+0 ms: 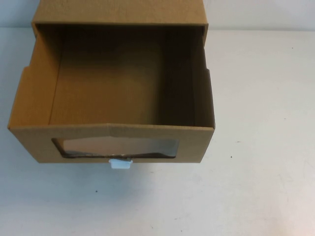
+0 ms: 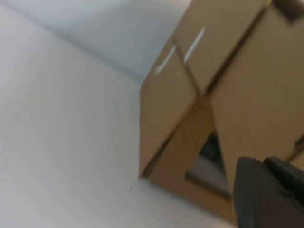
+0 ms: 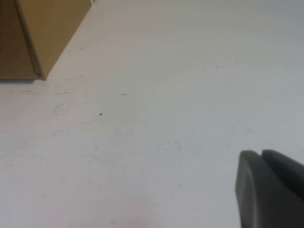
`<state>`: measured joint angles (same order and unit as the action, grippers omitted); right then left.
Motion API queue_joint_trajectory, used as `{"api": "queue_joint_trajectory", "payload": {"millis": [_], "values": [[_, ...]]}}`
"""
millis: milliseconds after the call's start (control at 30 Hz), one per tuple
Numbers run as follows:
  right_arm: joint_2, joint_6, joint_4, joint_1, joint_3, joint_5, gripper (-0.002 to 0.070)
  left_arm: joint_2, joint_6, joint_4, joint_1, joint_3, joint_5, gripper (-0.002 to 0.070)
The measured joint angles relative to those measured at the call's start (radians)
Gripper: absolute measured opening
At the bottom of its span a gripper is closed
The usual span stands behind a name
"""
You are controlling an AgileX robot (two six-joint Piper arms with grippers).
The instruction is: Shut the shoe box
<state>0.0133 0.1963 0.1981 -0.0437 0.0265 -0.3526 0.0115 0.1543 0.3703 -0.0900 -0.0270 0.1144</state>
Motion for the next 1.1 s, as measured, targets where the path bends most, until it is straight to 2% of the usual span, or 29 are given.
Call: {"api": "queue_joint_trajectory", "payload": {"millis": [167, 300, 567, 800, 1100], "values": [[0.0, 0.0, 0.0, 0.0, 0.0, 0.0, -0.0011, 0.0, 0.016, 0.046, 0.0, 0.002, -0.114, -0.0003], [0.0, 0.0, 0.0, 0.0, 0.0, 0.0, -0.0011, -0.052, -0.001, 0.03, 0.0, 0.127, 0.024, -0.0002], [0.0, 0.0, 0.0, 0.0, 0.0, 0.0, -0.0011, -0.539, -0.254, -0.02, 0.0, 0.665, 0.366, -0.0002], [0.0, 0.0, 0.0, 0.0, 0.0, 0.0, -0.0011, -0.962, -0.603, 0.183, 0.0, 1.141, 0.577, -0.0002], [0.0, 0.0, 0.0, 0.0, 0.0, 0.0, -0.0011, -1.448, -0.722, 0.246, 0.0, 1.673, 0.764, -0.0003]]}}
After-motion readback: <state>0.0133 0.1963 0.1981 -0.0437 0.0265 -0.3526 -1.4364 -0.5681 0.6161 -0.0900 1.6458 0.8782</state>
